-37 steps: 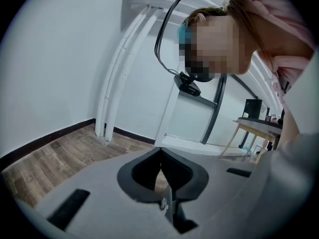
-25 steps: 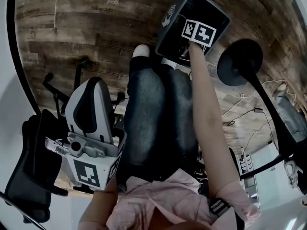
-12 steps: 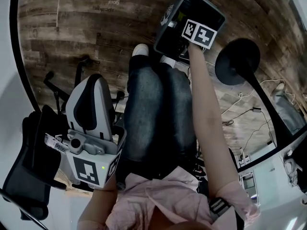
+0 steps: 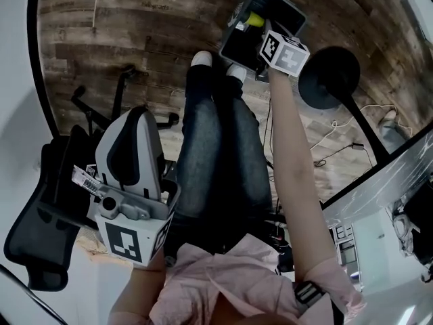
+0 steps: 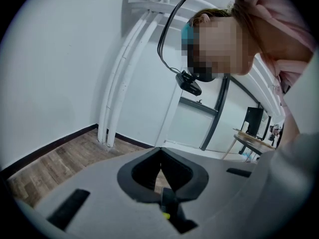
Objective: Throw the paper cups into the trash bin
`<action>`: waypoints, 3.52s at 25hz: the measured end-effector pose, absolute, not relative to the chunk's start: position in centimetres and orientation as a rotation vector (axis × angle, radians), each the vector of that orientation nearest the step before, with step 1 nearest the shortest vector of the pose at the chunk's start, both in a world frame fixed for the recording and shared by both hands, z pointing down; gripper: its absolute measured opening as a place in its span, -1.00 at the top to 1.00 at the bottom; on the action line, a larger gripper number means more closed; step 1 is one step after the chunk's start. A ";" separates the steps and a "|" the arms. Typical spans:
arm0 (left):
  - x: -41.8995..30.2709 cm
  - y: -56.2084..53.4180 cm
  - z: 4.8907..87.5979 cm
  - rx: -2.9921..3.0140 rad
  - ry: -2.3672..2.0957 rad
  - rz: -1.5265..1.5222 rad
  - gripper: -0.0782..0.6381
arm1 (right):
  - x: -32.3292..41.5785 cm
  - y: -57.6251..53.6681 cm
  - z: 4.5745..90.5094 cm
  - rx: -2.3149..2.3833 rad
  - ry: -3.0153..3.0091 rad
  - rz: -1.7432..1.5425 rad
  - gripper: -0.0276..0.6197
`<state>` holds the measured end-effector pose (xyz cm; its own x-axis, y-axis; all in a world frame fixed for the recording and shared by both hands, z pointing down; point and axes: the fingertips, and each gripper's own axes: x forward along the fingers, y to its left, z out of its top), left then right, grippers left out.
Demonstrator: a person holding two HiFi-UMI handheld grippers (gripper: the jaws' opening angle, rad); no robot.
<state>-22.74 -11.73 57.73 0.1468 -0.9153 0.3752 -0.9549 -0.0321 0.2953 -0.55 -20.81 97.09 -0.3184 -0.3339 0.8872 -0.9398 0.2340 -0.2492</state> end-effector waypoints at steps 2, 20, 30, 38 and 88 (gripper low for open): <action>-22.5 -12.0 56.4 1.958 -1.769 0.112 0.74 | -0.5 -21.0 95.4 1.182 -1.806 1.064 0.82; -20.3 -14.2 48.2 2.057 -1.673 0.074 0.74 | 0.8 -20.6 86.6 1.207 -1.788 1.033 0.82; -21.0 -14.5 46.6 2.093 -1.682 0.066 0.74 | 0.5 -20.4 83.9 1.254 -1.824 1.018 0.82; -20.5 -14.6 44.4 2.143 -1.652 0.065 0.74 | 0.7 -23.6 77.2 1.332 -1.964 0.928 0.82; -17.5 -9.7 26.3 2.367 -1.548 -0.130 0.74 | 8.2 -21.8 45.7 1.601 -2.336 0.693 0.82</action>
